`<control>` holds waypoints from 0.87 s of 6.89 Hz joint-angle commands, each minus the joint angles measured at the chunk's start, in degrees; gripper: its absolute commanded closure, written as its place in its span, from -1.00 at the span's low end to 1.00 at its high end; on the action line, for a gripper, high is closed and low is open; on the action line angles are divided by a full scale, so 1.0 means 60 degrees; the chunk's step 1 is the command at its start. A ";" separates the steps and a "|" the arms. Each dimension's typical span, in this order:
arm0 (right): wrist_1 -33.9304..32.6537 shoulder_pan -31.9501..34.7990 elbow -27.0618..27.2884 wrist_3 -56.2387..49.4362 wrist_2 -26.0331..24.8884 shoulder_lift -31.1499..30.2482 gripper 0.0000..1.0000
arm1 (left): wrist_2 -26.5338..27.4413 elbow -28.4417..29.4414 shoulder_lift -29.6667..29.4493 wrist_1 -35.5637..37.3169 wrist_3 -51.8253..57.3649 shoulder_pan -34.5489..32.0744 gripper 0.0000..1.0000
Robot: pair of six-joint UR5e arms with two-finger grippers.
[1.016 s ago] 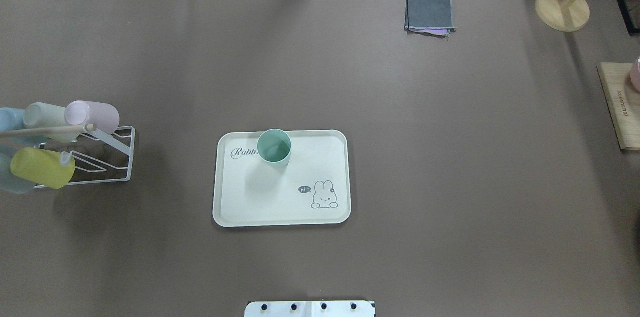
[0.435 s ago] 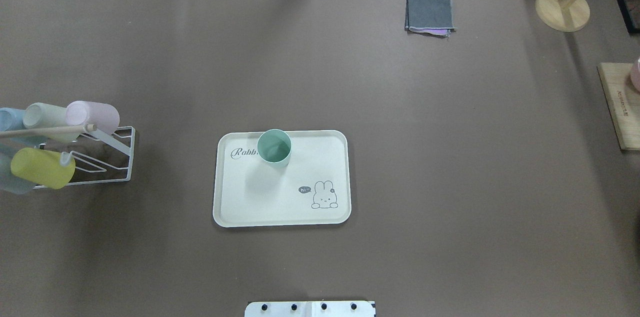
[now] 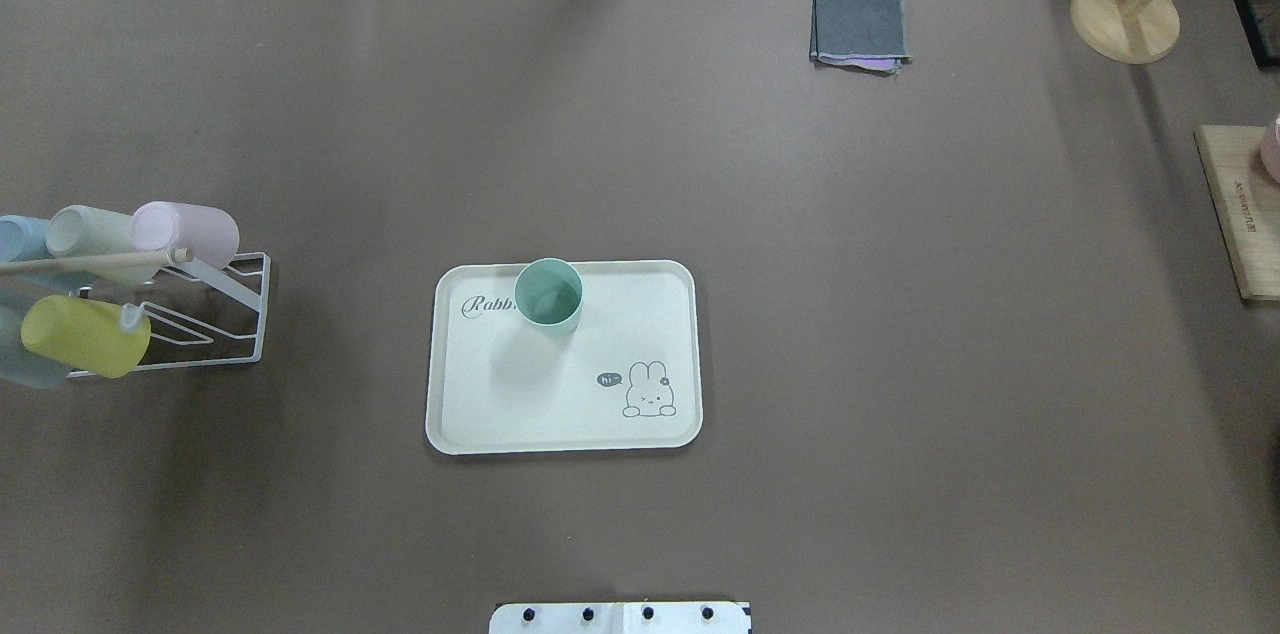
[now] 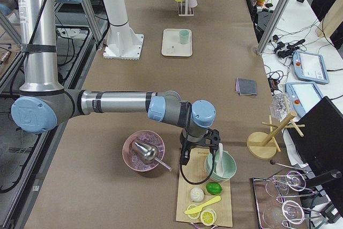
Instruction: Pick up and place green cup on tray
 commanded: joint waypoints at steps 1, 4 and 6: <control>0.0004 0.0000 0.0000 0.0001 0.0001 0.0017 -0.99 | -0.0007 -0.0480 0.0185 0.0110 -0.0014 -0.0131 -0.95; -0.0011 0.0000 0.0000 0.0001 0.0001 0.0032 -0.99 | -0.0022 -0.1083 0.0156 0.0578 -0.0015 -0.0497 -0.95; -0.0011 0.0000 0.0000 0.0001 0.0001 0.0032 -0.99 | -0.0022 -0.1083 0.0141 0.0579 0.0000 -0.0906 -0.95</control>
